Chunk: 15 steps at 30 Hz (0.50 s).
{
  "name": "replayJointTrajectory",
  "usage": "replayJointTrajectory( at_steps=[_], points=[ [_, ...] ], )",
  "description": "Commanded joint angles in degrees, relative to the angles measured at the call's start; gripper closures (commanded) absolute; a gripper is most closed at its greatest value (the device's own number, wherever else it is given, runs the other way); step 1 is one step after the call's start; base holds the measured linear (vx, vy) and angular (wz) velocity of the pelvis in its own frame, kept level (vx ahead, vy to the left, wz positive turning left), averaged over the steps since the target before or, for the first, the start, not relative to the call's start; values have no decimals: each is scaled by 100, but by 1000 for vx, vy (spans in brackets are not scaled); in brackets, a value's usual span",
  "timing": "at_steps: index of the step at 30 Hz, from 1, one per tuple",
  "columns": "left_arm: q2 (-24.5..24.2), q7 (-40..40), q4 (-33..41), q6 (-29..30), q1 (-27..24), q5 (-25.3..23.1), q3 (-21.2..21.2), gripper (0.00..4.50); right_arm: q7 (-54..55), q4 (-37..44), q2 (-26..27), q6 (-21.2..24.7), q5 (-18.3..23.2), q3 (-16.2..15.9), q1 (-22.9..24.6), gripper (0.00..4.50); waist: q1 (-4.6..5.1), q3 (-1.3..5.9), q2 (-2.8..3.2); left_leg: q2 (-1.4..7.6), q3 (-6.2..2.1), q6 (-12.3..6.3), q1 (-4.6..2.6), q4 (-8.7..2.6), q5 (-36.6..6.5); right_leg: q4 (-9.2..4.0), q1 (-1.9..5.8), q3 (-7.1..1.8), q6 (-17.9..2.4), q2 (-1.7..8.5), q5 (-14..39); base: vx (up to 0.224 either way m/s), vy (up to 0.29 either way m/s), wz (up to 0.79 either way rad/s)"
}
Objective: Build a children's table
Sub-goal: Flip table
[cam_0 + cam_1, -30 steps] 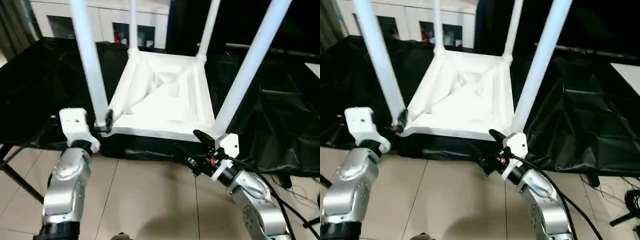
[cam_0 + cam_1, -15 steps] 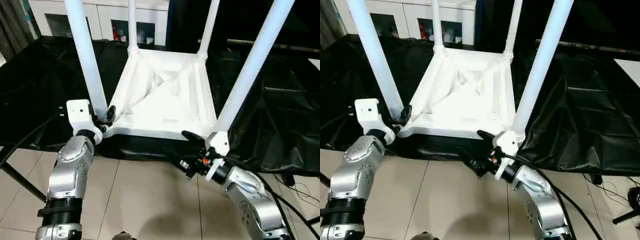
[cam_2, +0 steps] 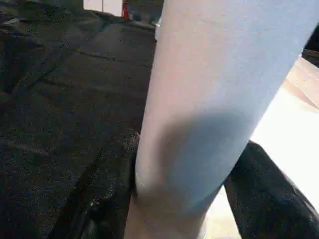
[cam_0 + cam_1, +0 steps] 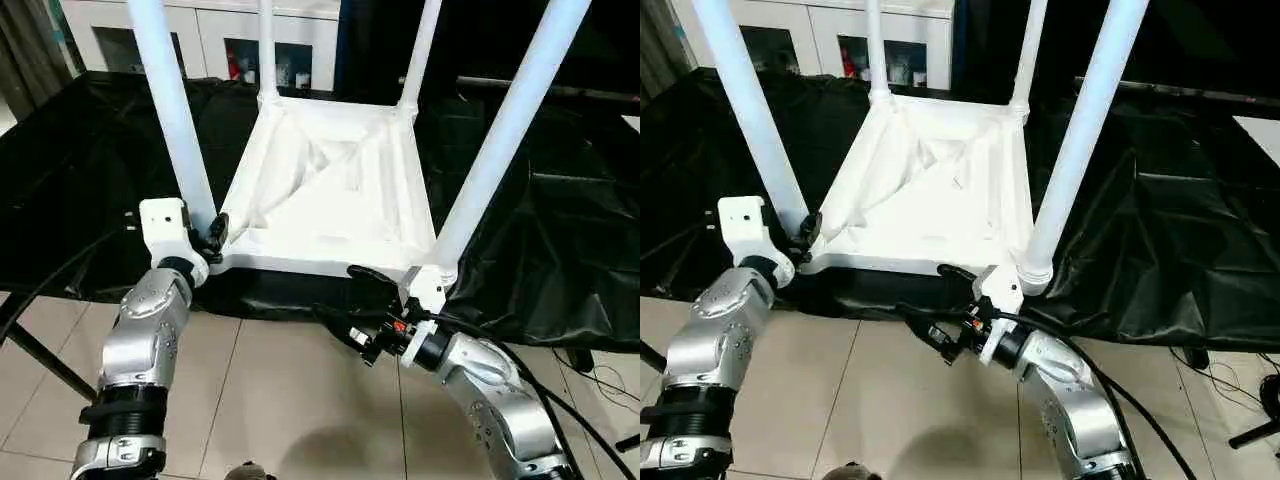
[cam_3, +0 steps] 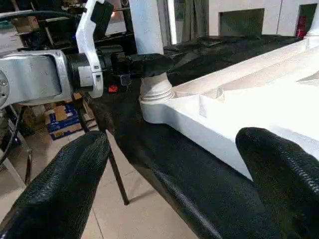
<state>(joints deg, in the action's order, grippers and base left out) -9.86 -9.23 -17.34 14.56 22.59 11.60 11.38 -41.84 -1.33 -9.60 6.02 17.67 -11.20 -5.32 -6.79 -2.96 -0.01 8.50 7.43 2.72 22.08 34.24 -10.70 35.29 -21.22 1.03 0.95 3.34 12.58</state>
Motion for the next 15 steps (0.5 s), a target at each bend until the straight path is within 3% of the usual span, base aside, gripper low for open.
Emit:
replayJointTrajectory(
  at_steps=[1, 3, 7, 9, 10, 15],
  points=[
    [18, -33, -162, 5, 112, 3, -84, 210, -12, -59, 9, -53, -30, 24, -95, 0, -11, 325, 137, 408, -130, 25, -111, -517, -1630, -365, 157, -194, -1231, 474, 60, 0, 0, 0],
    [61, -42, -199, 27, 137, 73, -45, 221, 28, -63, 7, -94, -69, 21, -79, 0, -16, 325, 123, 401, -122, 6, -100, -514, -1592, -370, 165, -200, -1222, 482, 118, 0, 0, 0],
    [294, 49, -205, 87, 182, 410, 218, 226, 165, -100, 32, -154, -142, 43, -26, 0, -27, 326, 173, 410, -123, 13, -97, -510, -1563, -378, 155, -204, -1225, 487, 213, 0, 0, 0],
    [351, 55, -215, 93, 192, 488, 276, 227, 207, -139, 38, -181, -190, 39, -23, 0, -28, 328, 162, 405, -117, 9, -88, -509, -1541, -378, 153, -201, -1245, 484, 214, 0, 0, 0],
    [559, 113, -187, 113, 218, 756, 441, 227, 298, -180, 84, -189, -206, 71, -31, 0, -24, 328, 185, 402, -109, 4, -87, -502, -1533, -384, 153, -203, -1259, 483, 190, 0, 0, 0],
    [1245, 310, 76, 191, 293, 1406, 677, 227, 747, -441, 247, -124, -295, 247, -153, 0, -51, 332, 131, 390, -58, -224, -50, -465, -1212, -394, 164, -212, -1254, 509, 287, 0, 0, 0]
  ],
)
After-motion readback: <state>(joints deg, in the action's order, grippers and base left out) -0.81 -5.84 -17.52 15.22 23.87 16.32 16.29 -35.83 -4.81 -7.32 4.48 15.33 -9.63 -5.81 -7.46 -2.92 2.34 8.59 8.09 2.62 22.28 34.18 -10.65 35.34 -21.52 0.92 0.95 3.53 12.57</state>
